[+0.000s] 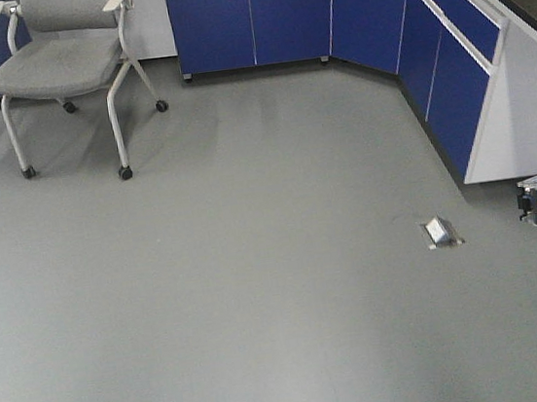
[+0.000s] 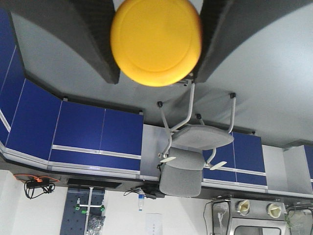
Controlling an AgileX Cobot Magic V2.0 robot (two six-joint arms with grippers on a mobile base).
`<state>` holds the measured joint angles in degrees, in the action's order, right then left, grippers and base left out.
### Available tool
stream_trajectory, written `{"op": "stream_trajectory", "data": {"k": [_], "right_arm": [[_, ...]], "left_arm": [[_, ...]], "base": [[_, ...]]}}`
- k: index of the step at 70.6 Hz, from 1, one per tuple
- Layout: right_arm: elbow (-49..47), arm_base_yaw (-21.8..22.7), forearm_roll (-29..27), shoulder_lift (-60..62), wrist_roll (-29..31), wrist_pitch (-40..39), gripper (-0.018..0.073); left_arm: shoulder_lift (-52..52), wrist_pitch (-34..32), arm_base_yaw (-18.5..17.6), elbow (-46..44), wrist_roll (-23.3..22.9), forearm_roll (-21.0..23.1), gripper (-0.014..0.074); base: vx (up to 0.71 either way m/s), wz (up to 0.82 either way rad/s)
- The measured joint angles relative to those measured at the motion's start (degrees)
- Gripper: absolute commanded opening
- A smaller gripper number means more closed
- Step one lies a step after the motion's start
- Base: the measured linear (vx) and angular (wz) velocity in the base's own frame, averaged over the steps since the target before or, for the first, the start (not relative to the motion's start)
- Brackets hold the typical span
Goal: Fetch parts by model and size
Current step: 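Drive the base to the bench with the red tray, holding both switches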
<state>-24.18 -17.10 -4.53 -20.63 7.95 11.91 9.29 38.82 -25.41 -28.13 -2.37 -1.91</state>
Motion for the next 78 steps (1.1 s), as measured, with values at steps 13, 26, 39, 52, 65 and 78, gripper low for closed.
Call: {"op": "stream_trajectory", "data": {"k": [13,26,39,52,65,78], "right_arm": [[0.00,0.00,0.00,0.00,0.00,0.00,-0.0006],[0.00,0.00,0.00,0.00,0.00,0.00,-0.0006],[0.00,0.00,0.00,0.00,0.00,0.00,-0.0006],[0.00,0.00,0.00,0.00,0.00,0.00,-0.0006],[0.00,0.00,0.00,0.00,0.00,0.00,-0.0006],[0.00,0.00,-0.05,0.00,0.00,0.00,-0.0006]], "left_arm": [[0.00,0.00,0.00,0.00,0.00,0.00,-0.0007],[0.00,0.00,0.00,0.00,0.00,0.00,-0.0007],[0.00,0.00,0.00,0.00,0.00,0.00,-0.0007],[0.00,0.00,0.00,0.00,0.00,0.00,-0.0007],[0.00,0.00,0.00,0.00,0.00,0.00,-0.0007],[0.00,0.00,0.00,0.00,0.00,0.00,-0.0007]], "base": [[0.70,0.05],[0.67,0.10],[0.64,0.05],[0.60,-0.03],[0.56,-0.04],[0.51,-0.09]]}}
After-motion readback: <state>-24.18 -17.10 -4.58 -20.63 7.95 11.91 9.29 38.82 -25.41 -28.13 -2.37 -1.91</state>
